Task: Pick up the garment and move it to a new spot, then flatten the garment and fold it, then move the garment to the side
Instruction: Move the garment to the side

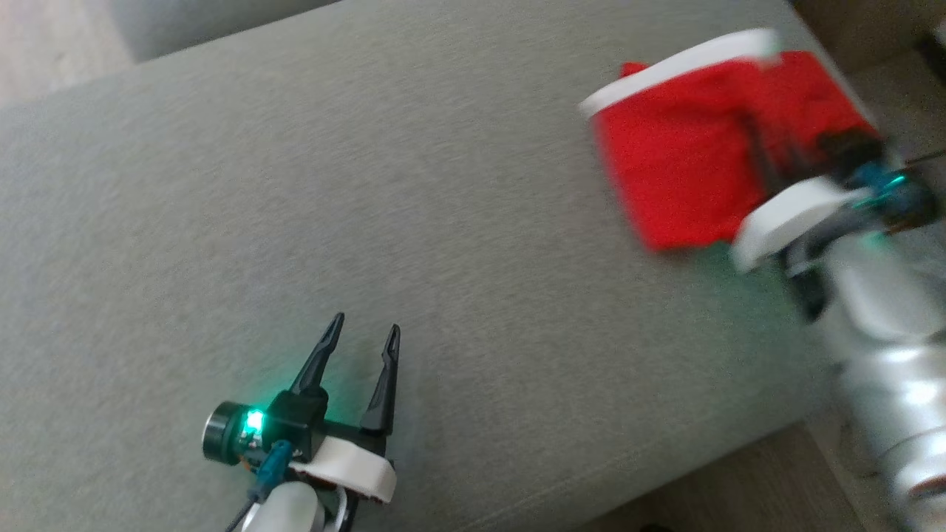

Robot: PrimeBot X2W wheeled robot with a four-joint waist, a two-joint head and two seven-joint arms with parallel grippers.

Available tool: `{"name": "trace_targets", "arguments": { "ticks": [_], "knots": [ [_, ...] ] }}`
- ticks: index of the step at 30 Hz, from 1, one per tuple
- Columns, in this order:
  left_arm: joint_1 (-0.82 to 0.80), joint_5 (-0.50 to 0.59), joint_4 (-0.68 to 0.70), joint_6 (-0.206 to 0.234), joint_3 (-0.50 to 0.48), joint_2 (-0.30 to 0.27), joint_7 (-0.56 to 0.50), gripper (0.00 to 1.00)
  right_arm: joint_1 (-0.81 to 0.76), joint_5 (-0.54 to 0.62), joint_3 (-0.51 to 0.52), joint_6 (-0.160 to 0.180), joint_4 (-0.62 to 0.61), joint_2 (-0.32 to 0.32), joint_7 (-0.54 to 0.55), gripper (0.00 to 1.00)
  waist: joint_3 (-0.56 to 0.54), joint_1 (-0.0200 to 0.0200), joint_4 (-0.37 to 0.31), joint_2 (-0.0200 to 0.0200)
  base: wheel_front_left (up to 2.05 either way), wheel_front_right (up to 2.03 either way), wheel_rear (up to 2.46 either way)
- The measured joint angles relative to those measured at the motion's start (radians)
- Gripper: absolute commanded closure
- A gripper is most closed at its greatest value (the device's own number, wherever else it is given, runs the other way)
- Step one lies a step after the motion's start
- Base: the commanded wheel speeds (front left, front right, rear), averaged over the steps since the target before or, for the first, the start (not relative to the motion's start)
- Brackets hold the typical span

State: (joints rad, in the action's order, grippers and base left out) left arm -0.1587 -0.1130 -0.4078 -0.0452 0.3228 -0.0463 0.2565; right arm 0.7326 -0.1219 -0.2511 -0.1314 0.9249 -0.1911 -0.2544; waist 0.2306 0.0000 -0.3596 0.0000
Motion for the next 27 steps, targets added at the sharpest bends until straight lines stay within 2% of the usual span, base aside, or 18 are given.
{"name": "trace_targets", "arguments": {
  "ticks": [6,7,8,13,15,17,22,24,27],
  "knots": [
    [-0.018,0.001,-0.002,-0.008,-0.001,0.0,0.0,0.0,0.118,0.125,0.11,0.0,0.12,-0.147,0.029,0.99,0.032,0.0,0.085,0.0,0.0,0.0,0.0],
    [-0.023,0.001,-0.003,-0.008,-0.002,0.0,0.0,0.0,0.13,0.153,0.139,0.0,0.136,-0.165,0.038,0.4,0.038,0.0001,0.098,0.0,0.0,0.0,0.0],
    [-0.025,0.001,-0.002,-0.008,-0.004,0.0,0.0,0.0,0.142,0.174,0.175,0.0,0.153,-0.177,0.047,0.0,0.044,0.0001,0.11,0.0,0.0,0.0,0.0],
    [-0.026,0.001,-0.004,-0.007,-0.018,0.0,0.0,0.0,0.158,0.281,0.394,0.0,0.173,-0.203,0.041,0.0,0.063,0.0001,0.154,0.0,0.0,0.0,0.0],
    [-0.026,0.001,-0.003,-0.004,-0.035,0.0,0.0,0.0,0.155,0.306,0.455,0.0,0.156,-0.182,0.022,0.0,0.058,0.0002,0.162,0.0,0.0,0.0,0.0],
    [-0.026,0.001,0.0,0.007,-0.043,0.0,0.0,0.0,0.149,0.318,0.484,0.0,0.128,-0.133,0.01,0.0,0.046,-0.0001,0.167,0.0,0.0,0.0,0.0],
    [-0.019,-0.002,0.012,0.033,-0.078,0.0,0.0,0.0,0.06,0.278,0.46,0.0,-0.04,0.051,0.006,0.0,0.01,-0.0001,0.183,0.0,0.0,0.0,0.0],
    [-0.012,-0.002,0.019,0.043,-0.094,0.0,0.0,0.0,-0.004,0.247,0.418,0.0,-0.11,0.093,0.003,0.0,-0.004,-0.0001,0.197,0.0,0.0,0.0,0.0],
    [0.007,-0.002,0.024,0.056,-0.106,0.0,0.0,0.0,-0.116,0.174,0.368,0.0,-0.197,0.117,0.003,0.0,-0.024,-0.0001,0.228,0.0,0.0,0.0,0.0]
  ]
}}
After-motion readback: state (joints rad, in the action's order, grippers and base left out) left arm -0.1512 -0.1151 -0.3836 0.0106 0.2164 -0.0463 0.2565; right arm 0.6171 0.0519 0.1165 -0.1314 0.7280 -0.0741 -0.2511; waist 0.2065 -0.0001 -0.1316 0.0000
